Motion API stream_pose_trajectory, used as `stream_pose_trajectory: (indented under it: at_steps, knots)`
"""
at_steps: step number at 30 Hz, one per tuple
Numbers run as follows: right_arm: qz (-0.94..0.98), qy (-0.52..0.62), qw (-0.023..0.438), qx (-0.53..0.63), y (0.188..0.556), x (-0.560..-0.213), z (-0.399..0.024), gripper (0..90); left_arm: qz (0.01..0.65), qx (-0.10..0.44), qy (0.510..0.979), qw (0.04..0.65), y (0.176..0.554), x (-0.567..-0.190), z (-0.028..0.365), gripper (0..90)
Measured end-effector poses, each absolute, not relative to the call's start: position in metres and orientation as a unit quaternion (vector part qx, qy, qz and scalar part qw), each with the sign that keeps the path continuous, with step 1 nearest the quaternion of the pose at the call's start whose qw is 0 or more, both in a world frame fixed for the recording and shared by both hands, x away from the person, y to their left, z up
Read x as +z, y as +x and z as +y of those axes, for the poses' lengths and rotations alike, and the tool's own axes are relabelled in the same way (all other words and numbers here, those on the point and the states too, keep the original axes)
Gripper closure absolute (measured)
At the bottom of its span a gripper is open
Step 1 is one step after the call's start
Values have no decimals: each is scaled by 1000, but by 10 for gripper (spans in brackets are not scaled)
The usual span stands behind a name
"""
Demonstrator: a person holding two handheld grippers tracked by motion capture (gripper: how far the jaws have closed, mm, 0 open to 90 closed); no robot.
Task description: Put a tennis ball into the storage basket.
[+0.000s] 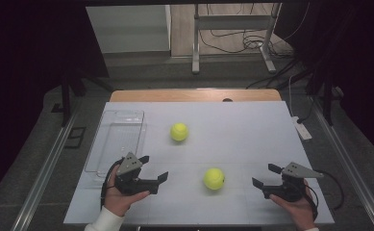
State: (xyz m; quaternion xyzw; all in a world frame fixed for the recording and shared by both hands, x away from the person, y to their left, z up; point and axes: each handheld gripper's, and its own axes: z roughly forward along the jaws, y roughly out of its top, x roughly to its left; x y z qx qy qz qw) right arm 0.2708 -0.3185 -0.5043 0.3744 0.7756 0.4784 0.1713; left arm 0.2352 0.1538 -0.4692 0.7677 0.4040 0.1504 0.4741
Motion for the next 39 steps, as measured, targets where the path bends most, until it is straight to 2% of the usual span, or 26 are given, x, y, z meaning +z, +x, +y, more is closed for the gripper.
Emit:
stream_pose_trajectory:
  at_steps: [39]
  knots:
    - [779,377,173,471,272,-507,-320,124,369,104,792,476,253,-465,111,107]
